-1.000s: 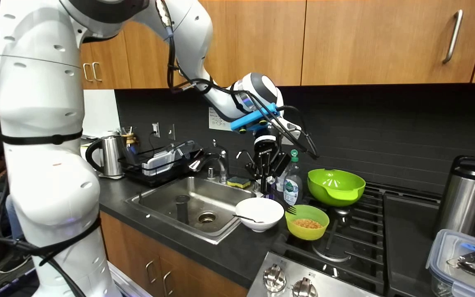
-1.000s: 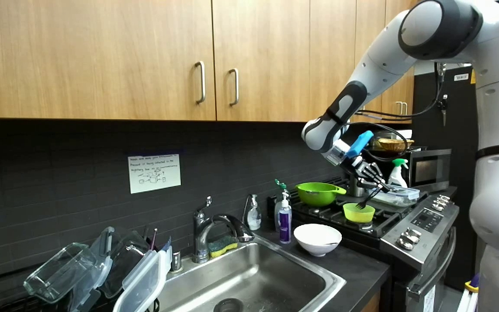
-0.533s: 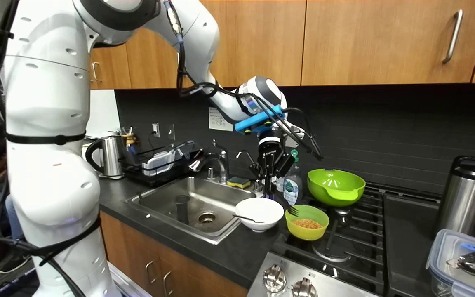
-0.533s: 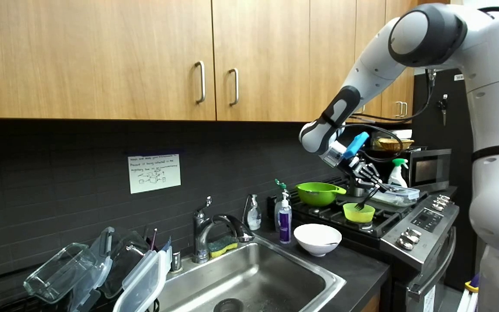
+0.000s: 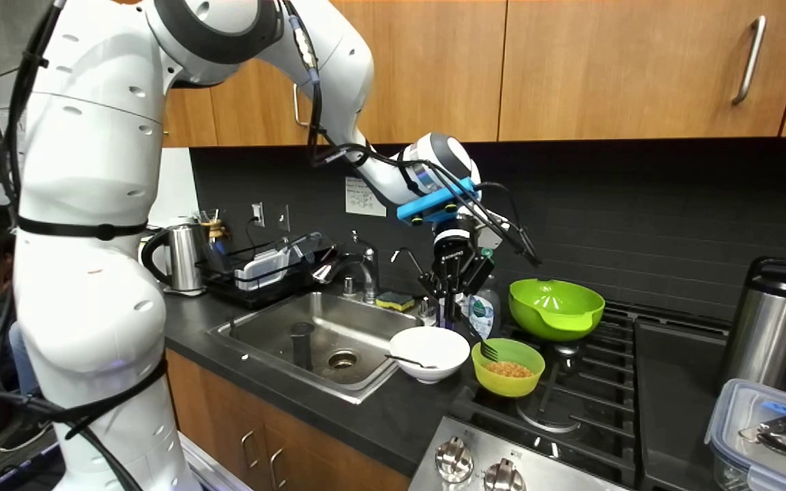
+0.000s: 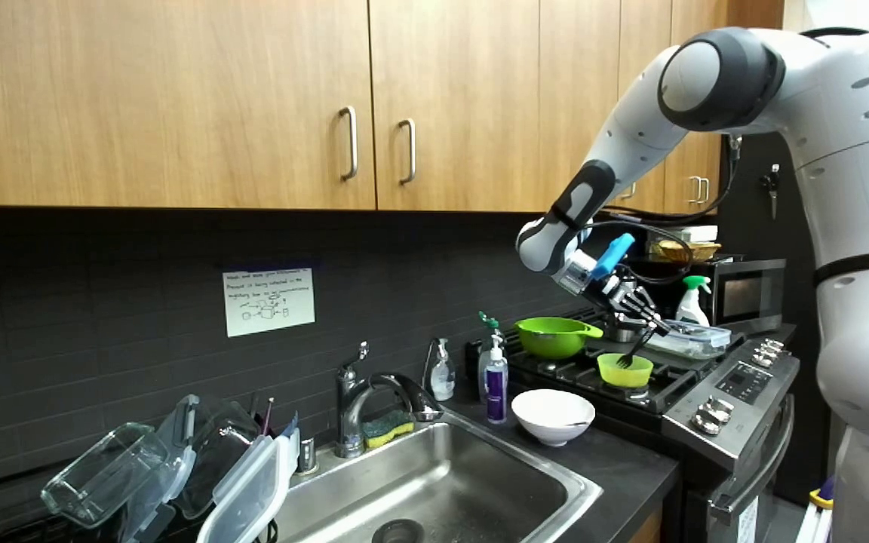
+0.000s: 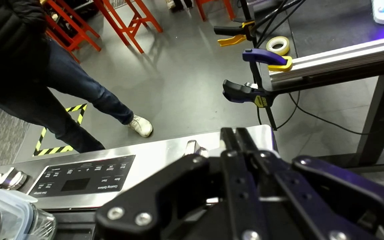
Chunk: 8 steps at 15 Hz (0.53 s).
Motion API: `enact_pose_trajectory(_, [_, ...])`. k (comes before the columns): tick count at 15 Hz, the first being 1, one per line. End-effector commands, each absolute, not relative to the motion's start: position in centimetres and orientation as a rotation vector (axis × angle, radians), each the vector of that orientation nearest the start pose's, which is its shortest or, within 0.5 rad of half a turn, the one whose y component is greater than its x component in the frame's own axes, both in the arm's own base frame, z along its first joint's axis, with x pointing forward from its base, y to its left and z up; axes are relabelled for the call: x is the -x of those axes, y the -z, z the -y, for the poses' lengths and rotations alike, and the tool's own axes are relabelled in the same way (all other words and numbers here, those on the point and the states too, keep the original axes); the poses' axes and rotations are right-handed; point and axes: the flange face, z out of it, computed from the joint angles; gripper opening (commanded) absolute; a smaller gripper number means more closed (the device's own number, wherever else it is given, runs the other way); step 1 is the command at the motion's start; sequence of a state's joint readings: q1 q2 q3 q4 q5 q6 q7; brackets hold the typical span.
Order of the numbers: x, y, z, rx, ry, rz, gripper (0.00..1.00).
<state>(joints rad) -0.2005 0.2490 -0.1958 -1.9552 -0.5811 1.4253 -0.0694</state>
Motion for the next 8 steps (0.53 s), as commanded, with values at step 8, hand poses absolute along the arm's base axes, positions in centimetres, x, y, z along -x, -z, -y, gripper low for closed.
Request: enact_pose_trajectory(8, [-46.6,-32.8,26.2,3.137,-1.666,-0.307,0.01])
